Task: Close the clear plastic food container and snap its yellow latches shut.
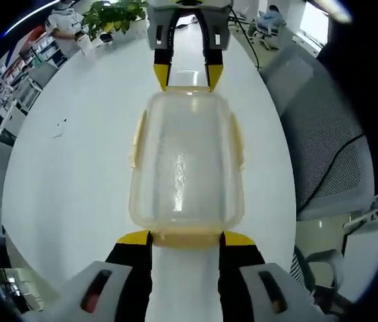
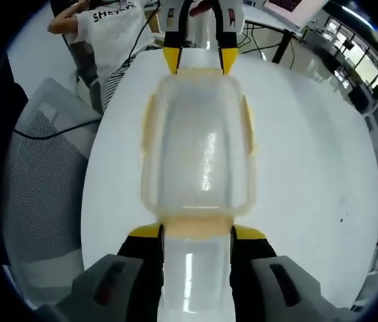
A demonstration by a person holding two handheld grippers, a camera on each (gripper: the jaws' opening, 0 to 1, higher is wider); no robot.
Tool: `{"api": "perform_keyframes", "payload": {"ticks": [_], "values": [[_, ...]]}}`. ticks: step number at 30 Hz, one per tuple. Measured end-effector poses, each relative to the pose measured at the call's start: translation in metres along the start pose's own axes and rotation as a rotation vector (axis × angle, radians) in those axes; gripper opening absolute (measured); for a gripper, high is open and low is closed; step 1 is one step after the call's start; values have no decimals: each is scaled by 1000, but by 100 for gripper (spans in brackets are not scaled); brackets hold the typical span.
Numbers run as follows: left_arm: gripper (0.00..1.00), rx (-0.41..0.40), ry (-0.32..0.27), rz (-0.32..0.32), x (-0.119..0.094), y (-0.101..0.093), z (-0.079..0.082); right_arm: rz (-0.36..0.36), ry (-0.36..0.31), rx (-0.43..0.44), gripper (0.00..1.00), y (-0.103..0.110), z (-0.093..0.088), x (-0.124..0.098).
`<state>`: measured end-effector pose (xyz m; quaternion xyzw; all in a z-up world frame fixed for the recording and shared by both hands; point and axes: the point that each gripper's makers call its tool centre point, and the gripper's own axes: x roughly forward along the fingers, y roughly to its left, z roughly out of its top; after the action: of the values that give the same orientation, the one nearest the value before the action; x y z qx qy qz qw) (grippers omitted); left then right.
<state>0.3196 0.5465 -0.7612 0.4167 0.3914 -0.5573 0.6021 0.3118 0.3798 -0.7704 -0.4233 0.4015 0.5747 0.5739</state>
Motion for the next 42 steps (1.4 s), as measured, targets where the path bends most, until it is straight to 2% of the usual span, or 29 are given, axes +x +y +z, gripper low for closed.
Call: {"api": "perform_keyframes", "payload": {"ticks": [14, 28, 42], "values": [[33, 8, -8, 11, 7, -2, 19, -13, -5, 2, 35, 1, -19, -7], [33, 12, -12, 6, 21, -2, 45, -13, -2, 16, 35, 3, -48, -13], [33, 6, -19, 12, 32, -2, 62, -14, 3, 12, 35, 3, -67, -18]]}}
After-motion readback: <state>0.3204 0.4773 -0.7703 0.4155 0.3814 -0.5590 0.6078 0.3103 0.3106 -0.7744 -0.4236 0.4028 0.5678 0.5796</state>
